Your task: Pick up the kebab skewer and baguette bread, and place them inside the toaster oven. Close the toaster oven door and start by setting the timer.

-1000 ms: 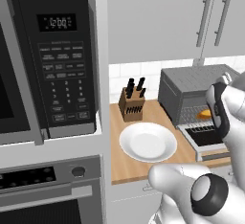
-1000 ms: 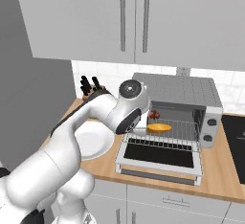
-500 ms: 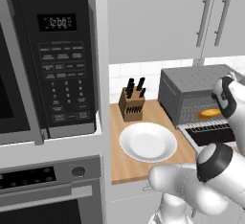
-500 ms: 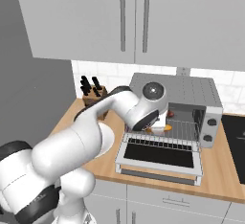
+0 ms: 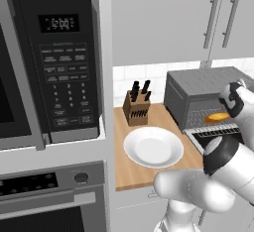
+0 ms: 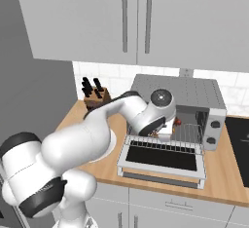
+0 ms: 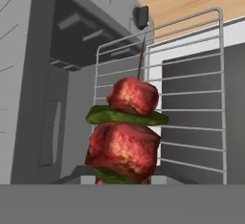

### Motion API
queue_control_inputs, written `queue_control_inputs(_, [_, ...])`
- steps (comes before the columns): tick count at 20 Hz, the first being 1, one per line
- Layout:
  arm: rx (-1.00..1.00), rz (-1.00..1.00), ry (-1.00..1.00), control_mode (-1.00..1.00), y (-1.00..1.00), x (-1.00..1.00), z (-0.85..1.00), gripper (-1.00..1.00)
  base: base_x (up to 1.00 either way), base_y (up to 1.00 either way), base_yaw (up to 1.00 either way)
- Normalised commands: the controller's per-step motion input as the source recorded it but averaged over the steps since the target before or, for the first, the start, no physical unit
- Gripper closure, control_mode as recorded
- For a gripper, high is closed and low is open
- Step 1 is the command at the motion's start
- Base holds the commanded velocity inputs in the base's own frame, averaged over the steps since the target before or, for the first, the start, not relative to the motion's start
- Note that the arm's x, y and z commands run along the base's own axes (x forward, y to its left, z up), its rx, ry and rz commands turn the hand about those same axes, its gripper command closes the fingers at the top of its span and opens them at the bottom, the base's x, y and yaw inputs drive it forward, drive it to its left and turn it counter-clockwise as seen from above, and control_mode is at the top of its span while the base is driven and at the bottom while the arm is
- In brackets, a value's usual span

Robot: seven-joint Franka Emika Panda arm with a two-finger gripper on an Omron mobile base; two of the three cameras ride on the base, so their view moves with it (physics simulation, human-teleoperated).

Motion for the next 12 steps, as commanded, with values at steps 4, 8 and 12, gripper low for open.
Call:
queue_control_inputs(4, [0.0,-0.05,0.0,-1.0,0.0,0.25,-0.34,1.0,0.0,0.0,0.0])
queue_control_inputs(8, [0.0,-0.04,0.0,-1.0,0.0,0.19,-0.31,1.0,0.0,0.0,0.0])
queue_control_inputs(12, [0.0,-0.03,0.0,-1.0,0.0,0.17,-0.24,1.0,0.0,0.0,0.0])
